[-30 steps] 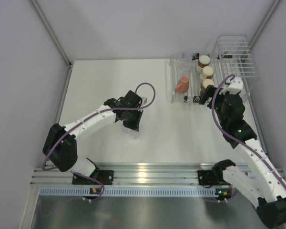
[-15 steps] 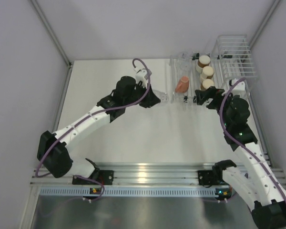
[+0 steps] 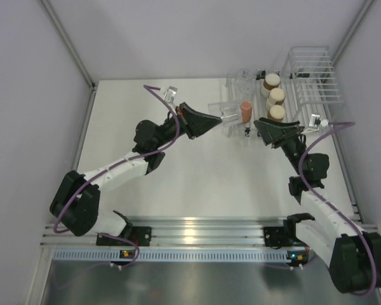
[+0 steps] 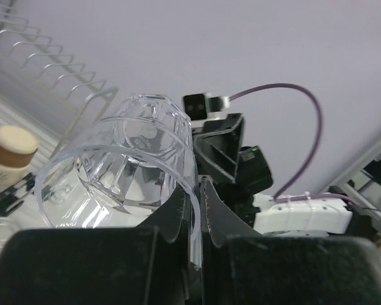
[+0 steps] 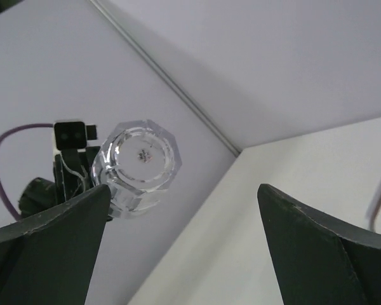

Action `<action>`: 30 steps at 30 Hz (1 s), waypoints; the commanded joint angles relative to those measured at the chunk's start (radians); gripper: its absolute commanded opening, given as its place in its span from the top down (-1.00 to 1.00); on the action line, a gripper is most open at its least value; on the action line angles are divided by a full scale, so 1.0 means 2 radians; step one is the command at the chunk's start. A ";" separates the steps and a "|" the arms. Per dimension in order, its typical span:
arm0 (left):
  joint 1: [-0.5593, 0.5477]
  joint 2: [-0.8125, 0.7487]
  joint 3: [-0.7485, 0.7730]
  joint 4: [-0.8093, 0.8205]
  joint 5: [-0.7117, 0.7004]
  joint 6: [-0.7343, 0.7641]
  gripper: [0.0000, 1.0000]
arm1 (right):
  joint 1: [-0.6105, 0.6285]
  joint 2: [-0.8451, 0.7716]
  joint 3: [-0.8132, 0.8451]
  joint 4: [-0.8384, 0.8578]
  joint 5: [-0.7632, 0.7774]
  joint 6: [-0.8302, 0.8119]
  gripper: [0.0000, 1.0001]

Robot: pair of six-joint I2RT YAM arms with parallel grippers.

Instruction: Load the cups into the dish rack

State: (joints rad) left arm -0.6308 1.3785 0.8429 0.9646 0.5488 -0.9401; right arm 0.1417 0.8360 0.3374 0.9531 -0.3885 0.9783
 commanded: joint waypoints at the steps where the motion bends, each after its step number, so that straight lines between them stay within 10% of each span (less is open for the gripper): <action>1: 0.002 0.022 0.007 0.194 0.036 -0.097 1.00 | -0.006 0.055 -0.004 0.326 -0.032 0.140 -0.99; 30: -0.046 0.080 0.079 0.096 0.019 -0.028 1.00 | 0.050 0.125 0.059 0.379 -0.017 0.176 -0.99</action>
State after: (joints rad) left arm -0.7010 1.5604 0.9390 1.1713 0.6044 -1.0687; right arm 0.2146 1.0786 0.3977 1.2774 -0.4316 1.3525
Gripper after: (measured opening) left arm 0.067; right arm 0.993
